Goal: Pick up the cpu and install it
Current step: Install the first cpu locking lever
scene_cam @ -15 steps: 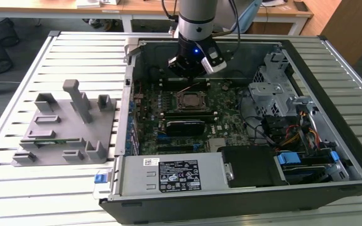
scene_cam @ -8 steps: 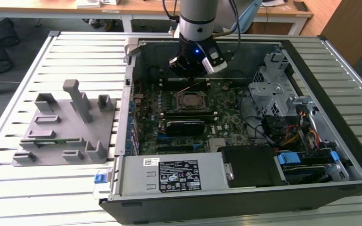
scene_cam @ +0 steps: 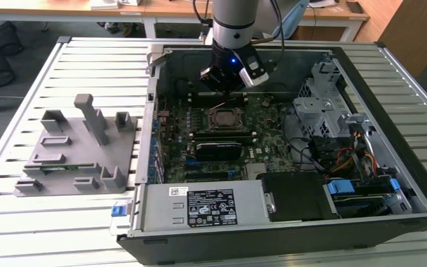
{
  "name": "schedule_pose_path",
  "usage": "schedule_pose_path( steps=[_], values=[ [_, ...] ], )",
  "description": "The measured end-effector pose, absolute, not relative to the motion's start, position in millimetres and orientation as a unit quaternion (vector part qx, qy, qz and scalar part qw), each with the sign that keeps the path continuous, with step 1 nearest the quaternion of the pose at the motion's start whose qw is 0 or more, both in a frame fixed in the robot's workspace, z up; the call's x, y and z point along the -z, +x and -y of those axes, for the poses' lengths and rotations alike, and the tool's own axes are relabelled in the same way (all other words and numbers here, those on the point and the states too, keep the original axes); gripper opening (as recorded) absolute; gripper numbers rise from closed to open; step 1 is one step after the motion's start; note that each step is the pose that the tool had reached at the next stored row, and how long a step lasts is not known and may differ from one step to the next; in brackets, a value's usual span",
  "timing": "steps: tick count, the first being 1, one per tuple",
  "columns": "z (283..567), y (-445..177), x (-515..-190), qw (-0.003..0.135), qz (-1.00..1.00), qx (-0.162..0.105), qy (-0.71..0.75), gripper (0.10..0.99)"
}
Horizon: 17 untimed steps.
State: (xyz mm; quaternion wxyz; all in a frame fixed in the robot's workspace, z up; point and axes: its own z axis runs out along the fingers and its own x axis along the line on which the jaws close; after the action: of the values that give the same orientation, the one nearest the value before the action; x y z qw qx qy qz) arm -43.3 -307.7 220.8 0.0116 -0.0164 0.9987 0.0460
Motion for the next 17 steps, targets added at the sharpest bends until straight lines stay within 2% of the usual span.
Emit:
schedule_pose_path(
  steps=[17],
  values=[
    [307.1,-32.1,-213.1,0.011,-0.999,-0.046,-0.016,0.106]
  ],
)
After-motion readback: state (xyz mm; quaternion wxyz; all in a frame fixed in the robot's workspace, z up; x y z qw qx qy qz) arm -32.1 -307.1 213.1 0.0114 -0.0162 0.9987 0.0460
